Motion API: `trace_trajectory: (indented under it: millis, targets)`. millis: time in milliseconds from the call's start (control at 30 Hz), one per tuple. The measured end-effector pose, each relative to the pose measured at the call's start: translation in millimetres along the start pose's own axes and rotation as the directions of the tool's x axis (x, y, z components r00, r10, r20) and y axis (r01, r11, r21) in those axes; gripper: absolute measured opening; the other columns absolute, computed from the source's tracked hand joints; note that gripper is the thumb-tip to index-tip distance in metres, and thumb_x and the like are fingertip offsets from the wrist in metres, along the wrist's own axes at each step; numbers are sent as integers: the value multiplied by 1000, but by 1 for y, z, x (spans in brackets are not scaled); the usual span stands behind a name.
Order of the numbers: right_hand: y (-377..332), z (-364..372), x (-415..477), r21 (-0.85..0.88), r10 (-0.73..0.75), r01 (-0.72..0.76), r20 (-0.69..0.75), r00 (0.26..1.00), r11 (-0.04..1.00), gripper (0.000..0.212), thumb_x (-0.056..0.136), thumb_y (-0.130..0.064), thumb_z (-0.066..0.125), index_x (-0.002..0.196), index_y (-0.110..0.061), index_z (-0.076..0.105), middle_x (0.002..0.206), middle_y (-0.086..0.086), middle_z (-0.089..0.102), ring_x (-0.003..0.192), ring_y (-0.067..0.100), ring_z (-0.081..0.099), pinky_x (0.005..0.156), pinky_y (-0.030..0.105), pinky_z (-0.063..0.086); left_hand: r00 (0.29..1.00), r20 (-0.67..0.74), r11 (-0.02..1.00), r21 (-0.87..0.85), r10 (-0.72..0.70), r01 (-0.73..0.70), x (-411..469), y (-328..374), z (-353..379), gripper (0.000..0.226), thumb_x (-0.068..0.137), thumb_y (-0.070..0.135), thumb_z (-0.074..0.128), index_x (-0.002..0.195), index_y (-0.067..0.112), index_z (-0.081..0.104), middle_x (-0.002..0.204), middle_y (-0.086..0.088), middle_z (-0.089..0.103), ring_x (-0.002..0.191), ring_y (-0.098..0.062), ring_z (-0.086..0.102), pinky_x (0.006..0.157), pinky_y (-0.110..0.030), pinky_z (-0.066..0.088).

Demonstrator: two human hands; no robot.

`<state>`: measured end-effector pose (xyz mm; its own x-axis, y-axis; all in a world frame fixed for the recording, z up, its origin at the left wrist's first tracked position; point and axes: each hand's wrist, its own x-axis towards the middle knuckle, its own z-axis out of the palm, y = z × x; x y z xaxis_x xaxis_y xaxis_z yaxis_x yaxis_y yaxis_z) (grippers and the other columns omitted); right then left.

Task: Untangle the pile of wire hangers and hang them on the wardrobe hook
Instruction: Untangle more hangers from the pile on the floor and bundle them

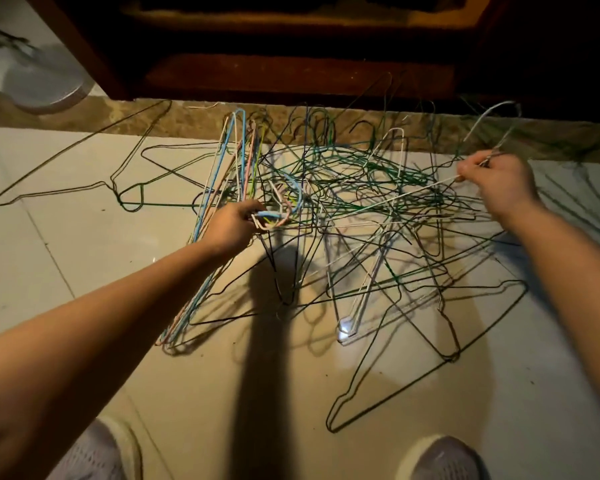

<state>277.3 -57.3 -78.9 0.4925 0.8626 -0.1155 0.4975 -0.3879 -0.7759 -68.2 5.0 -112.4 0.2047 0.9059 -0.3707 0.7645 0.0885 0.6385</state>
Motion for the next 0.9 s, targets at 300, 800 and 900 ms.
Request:
trace_trajectory:
  millis: [300, 800, 900]
  targets:
    - [15, -7, 1, 86, 59, -62, 34, 998, 994, 36, 85, -15, 60, 51, -24, 64, 54, -14, 61, 75, 19, 54, 81, 34, 41, 988, 154, 994, -110, 16, 1, -6, 8, 8, 18, 89, 4, 54, 95, 19, 61, 78, -6, 66, 48, -11, 40, 37, -17, 31]
    - [13, -5, -15, -76, -3, 3, 9, 1000, 997, 16, 92, -18, 55, 95, -8, 67, 95, 3, 59, 94, 17, 53, 85, 27, 40, 958, 286, 970, -235, 3, 67, -8, 8, -1, 12, 90, 5, 56, 99, 12, 57, 74, -3, 55, 53, -8, 41, 42, -18, 34]
    - [15, 0, -20, -82, 24, -22, 33, 999, 996, 22, 92, -17, 56, 104, -2, 66, 96, 6, 59, 94, 15, 52, 81, 22, 34, 964, 267, 969, -240, 2, 64, -5, 9, -6, 17, 89, 3, 56, 85, 19, 55, 72, -4, 55, 53, -10, 41, 42, -17, 36]
